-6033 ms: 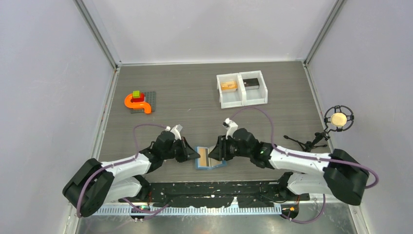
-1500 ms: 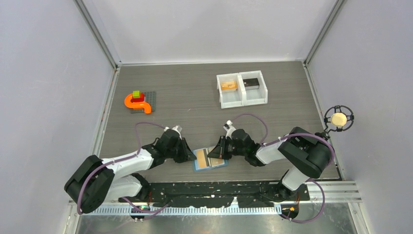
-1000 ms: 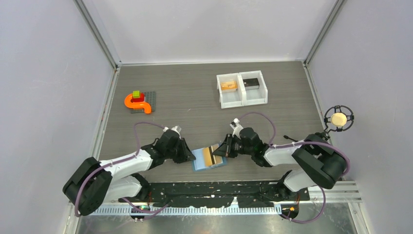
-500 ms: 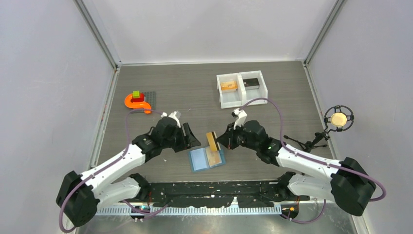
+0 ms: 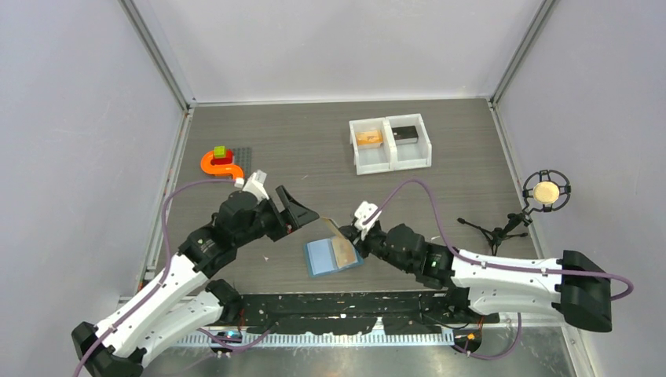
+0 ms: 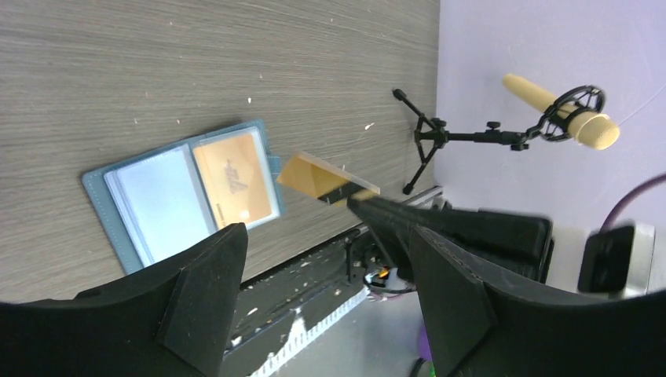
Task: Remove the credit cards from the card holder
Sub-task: Place the credit card in the storage box.
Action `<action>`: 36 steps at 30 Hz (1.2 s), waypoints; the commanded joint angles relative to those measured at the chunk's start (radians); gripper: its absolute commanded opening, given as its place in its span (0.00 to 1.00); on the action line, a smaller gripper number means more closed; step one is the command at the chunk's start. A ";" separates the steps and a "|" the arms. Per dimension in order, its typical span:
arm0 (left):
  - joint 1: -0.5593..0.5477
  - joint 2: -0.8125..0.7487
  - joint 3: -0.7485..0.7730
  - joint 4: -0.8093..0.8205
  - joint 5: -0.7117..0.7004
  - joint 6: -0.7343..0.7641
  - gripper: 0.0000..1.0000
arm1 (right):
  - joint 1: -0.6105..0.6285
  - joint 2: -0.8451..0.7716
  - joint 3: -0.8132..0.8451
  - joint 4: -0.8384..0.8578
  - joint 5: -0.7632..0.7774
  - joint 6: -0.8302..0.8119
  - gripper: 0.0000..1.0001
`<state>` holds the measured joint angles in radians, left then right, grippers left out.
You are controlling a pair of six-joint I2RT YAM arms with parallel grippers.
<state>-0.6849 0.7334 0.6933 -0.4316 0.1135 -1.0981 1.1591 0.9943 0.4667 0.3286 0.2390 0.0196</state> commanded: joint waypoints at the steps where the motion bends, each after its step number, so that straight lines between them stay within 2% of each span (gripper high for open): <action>1: 0.004 -0.007 -0.048 0.071 0.010 -0.094 0.78 | 0.137 -0.018 -0.018 0.161 0.164 -0.250 0.05; 5: 0.002 0.015 -0.085 0.171 0.069 -0.122 0.76 | 0.212 0.001 -0.003 0.178 0.237 -0.319 0.05; 8: 0.003 0.038 -0.094 0.188 0.100 -0.126 0.75 | 0.245 0.014 0.008 0.177 0.280 -0.344 0.05; 11: 0.004 0.049 -0.126 0.239 0.127 -0.153 0.70 | 0.282 0.041 0.020 0.175 0.315 -0.384 0.05; 14: 0.004 0.047 -0.160 0.312 0.151 -0.192 0.59 | 0.296 0.065 0.027 0.173 0.331 -0.395 0.05; 18: 0.003 0.036 -0.166 0.303 0.160 -0.191 0.46 | 0.307 0.083 0.024 0.173 0.331 -0.410 0.05; 23: 0.004 0.021 -0.184 0.309 0.166 -0.189 0.20 | 0.312 0.083 0.003 0.198 0.313 -0.430 0.06; 27: 0.003 0.023 -0.190 0.321 0.172 -0.161 0.01 | 0.312 0.077 -0.011 0.200 0.299 -0.426 0.14; 30: 0.003 0.034 -0.190 0.356 0.198 -0.125 0.00 | 0.313 0.054 -0.035 0.196 0.274 -0.401 0.21; 33: 0.004 0.033 -0.181 0.366 0.198 -0.013 0.00 | 0.314 0.007 -0.052 0.170 0.257 -0.301 0.36; 36: 0.003 0.019 -0.180 0.359 0.171 0.121 0.00 | 0.303 -0.065 -0.031 0.035 0.229 -0.176 0.44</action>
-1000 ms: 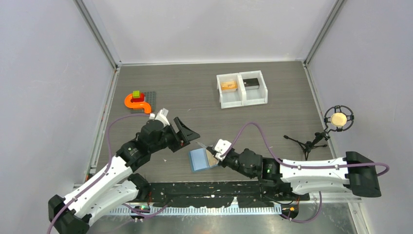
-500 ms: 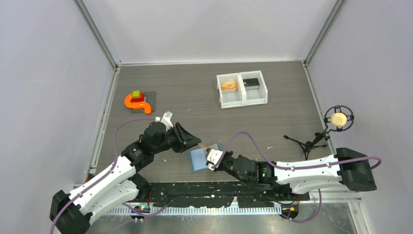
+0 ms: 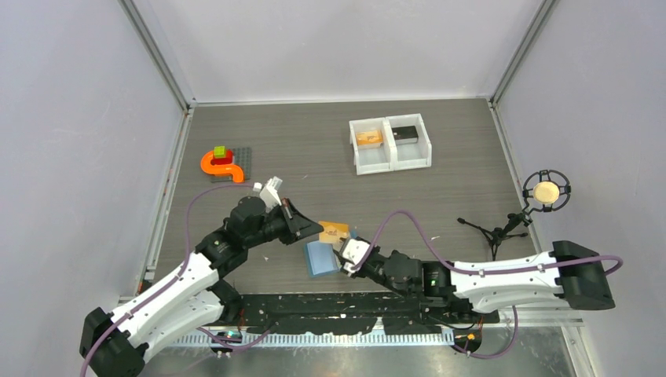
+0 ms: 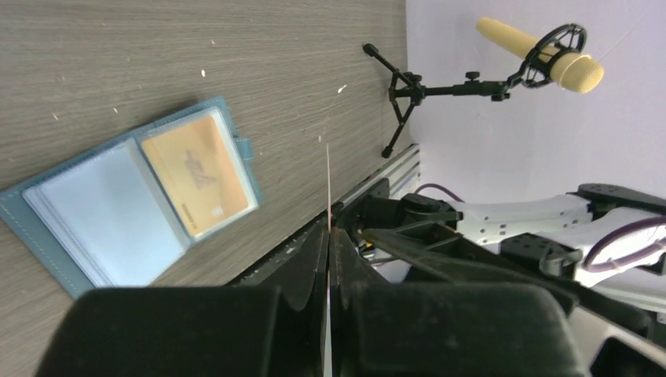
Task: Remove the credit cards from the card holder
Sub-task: Place the credit card in the storage box.
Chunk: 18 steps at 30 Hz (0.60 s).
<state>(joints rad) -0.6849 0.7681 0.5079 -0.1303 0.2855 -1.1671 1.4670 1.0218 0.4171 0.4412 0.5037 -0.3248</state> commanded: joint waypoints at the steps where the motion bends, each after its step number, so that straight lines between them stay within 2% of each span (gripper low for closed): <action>1: 0.004 -0.025 -0.004 0.069 -0.010 0.225 0.00 | -0.023 -0.101 0.044 -0.159 -0.065 0.226 0.46; 5: 0.004 -0.078 -0.060 0.153 -0.043 0.316 0.00 | -0.118 -0.134 0.088 -0.289 -0.175 0.358 0.46; 8: 0.004 -0.115 -0.087 0.167 -0.054 0.353 0.00 | -0.214 -0.189 0.070 -0.285 -0.300 0.431 0.46; 12: 0.005 -0.127 -0.049 0.087 0.010 0.444 0.00 | -0.378 -0.237 0.077 -0.295 -0.563 0.492 0.45; 14: 0.004 -0.117 -0.020 0.042 0.063 0.487 0.00 | -0.459 -0.238 0.104 -0.318 -0.768 0.489 0.42; 15: 0.004 -0.108 -0.003 0.018 0.094 0.508 0.00 | -0.506 -0.229 0.125 -0.328 -0.823 0.486 0.42; 16: 0.005 -0.096 0.015 -0.008 0.126 0.529 0.00 | -0.527 -0.221 0.135 -0.335 -0.929 0.473 0.41; 18: 0.004 -0.067 0.049 -0.067 0.184 0.569 0.00 | -0.567 -0.187 0.177 -0.369 -1.039 0.440 0.40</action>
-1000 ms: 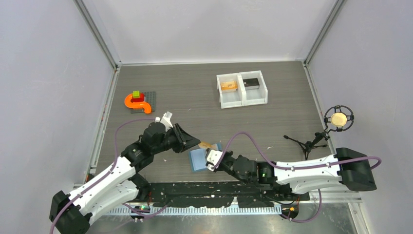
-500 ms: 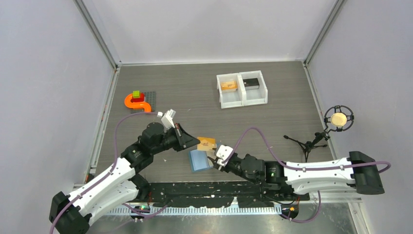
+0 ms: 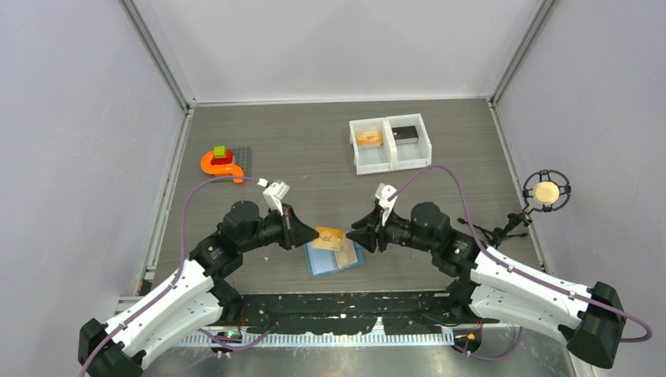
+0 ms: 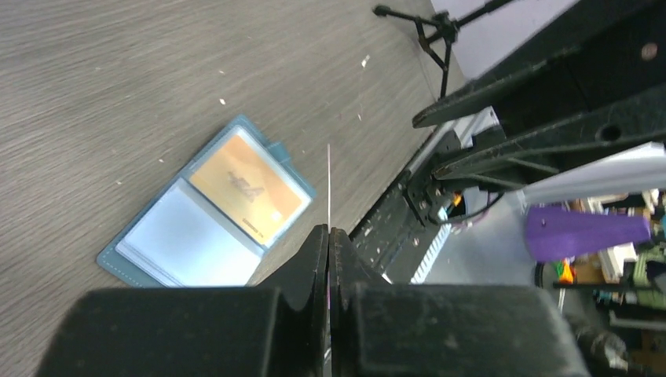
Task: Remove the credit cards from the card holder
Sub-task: Place the credit card in the storage box.
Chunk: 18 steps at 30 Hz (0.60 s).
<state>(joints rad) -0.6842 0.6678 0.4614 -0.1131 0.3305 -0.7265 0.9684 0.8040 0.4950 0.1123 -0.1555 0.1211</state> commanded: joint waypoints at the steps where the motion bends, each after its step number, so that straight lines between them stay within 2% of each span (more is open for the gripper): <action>1: 0.004 0.048 0.112 -0.106 0.170 0.144 0.00 | -0.076 0.056 0.133 -0.076 -0.400 -0.021 0.40; 5: 0.004 0.090 0.144 -0.140 0.244 0.165 0.00 | -0.079 0.137 0.216 -0.148 -0.489 -0.074 0.39; 9: 0.004 0.115 0.139 -0.090 0.345 0.148 0.00 | -0.079 0.215 0.270 -0.160 -0.553 -0.087 0.37; 18: 0.005 0.129 0.137 -0.086 0.407 0.166 0.00 | -0.079 0.329 0.348 -0.235 -0.600 -0.154 0.36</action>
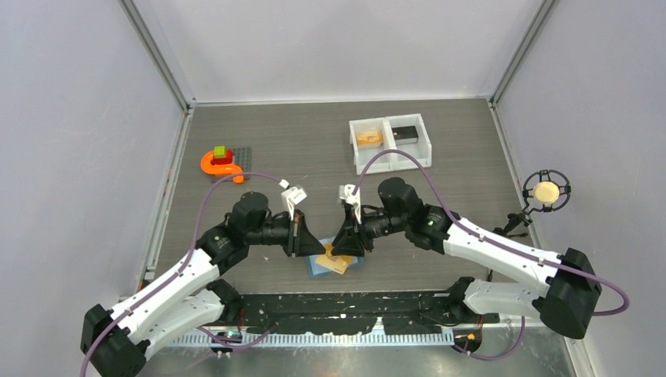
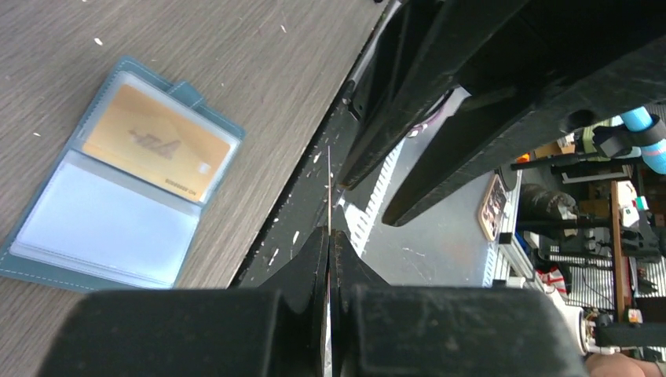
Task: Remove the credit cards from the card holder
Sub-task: Place the credit card in the storage box.
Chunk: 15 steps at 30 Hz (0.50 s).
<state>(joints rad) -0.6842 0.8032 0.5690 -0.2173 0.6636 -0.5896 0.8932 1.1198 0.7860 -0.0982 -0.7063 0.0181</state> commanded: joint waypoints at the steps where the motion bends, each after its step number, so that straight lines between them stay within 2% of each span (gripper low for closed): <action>1: 0.005 -0.005 0.028 0.021 0.083 0.029 0.00 | -0.004 0.019 0.061 -0.025 -0.060 -0.057 0.35; 7: 0.004 0.009 0.019 0.039 0.123 0.050 0.00 | -0.004 0.089 0.101 -0.056 -0.123 -0.080 0.29; 15: 0.004 0.014 0.008 0.079 0.147 0.051 0.00 | -0.004 0.144 0.122 -0.071 -0.168 -0.093 0.30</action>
<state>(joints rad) -0.6842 0.8230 0.5686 -0.2138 0.7464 -0.5518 0.8928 1.2407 0.8604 -0.1665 -0.8417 -0.0490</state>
